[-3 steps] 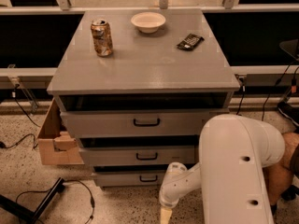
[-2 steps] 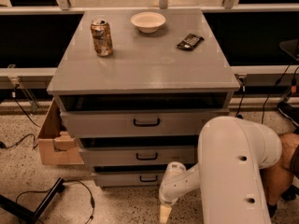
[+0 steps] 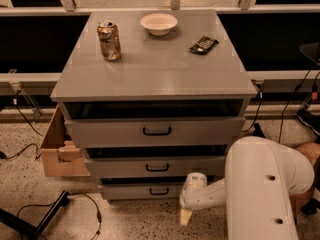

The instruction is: Open bottom drawer

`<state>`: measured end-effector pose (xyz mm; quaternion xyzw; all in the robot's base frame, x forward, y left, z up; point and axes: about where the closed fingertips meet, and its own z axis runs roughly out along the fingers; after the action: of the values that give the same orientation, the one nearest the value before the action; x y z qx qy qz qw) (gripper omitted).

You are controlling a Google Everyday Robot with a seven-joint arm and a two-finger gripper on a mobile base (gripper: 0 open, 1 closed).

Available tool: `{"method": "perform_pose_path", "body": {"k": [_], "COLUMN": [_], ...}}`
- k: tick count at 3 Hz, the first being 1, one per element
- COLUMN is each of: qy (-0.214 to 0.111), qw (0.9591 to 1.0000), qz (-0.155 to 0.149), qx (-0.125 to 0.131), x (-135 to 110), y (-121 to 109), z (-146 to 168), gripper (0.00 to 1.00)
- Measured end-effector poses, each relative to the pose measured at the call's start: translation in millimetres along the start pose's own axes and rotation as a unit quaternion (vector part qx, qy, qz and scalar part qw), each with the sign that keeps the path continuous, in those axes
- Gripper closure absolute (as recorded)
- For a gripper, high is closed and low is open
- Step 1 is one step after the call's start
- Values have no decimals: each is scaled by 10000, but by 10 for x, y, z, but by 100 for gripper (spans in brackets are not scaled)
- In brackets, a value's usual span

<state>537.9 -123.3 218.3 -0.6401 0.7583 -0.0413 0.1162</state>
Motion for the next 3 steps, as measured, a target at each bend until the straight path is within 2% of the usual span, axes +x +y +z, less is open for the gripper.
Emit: {"method": "perform_pose_path", "body": {"k": [2,3], "qy": [-18,0], "qw": [9990,9988], "qz": [-23,-84], "qx": [452,483], "x": [123,103], "y": [-350,-475], "z": [262,456], "gripper": [0,3]}}
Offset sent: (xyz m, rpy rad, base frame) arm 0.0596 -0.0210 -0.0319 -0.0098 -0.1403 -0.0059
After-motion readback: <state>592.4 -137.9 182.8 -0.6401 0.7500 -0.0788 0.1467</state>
